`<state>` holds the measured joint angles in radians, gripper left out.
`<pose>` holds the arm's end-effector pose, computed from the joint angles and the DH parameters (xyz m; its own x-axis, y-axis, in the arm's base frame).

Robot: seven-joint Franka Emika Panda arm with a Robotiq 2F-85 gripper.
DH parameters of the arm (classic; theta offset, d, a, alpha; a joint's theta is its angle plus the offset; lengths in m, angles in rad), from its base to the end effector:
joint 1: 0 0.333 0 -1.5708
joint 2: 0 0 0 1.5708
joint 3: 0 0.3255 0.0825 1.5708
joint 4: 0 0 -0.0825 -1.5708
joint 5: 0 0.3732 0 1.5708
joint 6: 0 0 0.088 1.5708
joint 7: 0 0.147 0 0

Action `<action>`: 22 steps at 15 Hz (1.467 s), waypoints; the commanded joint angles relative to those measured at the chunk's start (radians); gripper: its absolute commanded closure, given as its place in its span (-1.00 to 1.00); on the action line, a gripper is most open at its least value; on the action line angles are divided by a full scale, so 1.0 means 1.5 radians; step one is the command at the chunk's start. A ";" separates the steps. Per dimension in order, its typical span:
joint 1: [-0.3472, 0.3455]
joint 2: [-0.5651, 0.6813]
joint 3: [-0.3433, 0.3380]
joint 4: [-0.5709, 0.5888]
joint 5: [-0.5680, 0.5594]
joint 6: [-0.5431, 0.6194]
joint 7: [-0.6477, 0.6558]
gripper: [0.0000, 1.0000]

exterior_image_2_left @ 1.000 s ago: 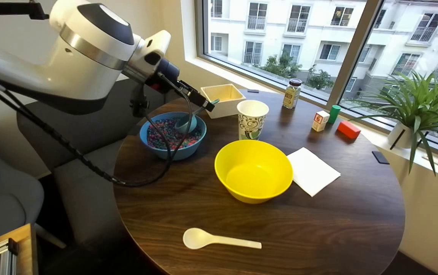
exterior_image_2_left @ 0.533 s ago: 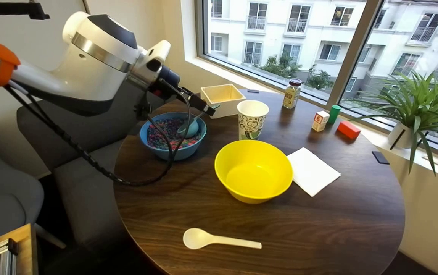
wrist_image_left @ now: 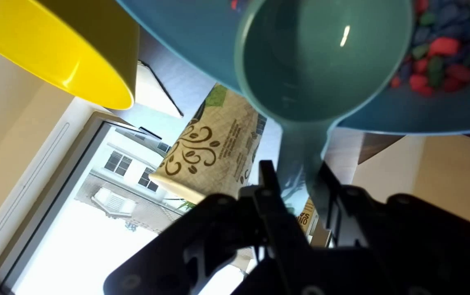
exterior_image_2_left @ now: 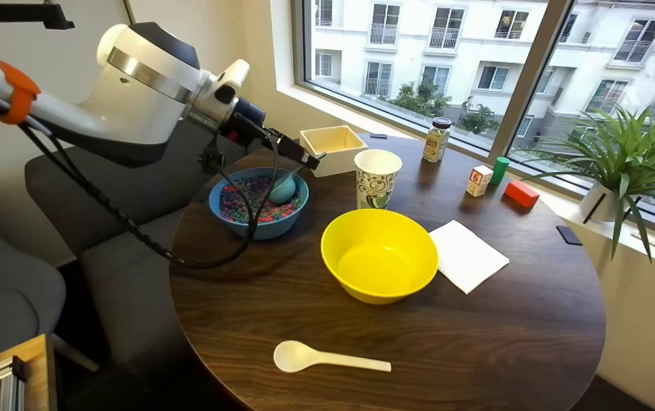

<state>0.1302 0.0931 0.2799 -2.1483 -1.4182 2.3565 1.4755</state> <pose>0.5510 0.1927 0.3749 0.6540 0.1704 0.7370 -0.2279 -0.8847 0.4067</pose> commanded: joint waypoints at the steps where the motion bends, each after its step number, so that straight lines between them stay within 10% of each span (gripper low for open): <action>1: 0.036 0.016 -0.013 0.008 -0.011 -0.045 0.013 0.87; 22: 0.093 0.052 -0.002 0.012 -0.071 -0.188 0.070 0.87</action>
<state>0.2478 0.1377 0.2758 -2.1459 -1.5025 2.1128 1.5435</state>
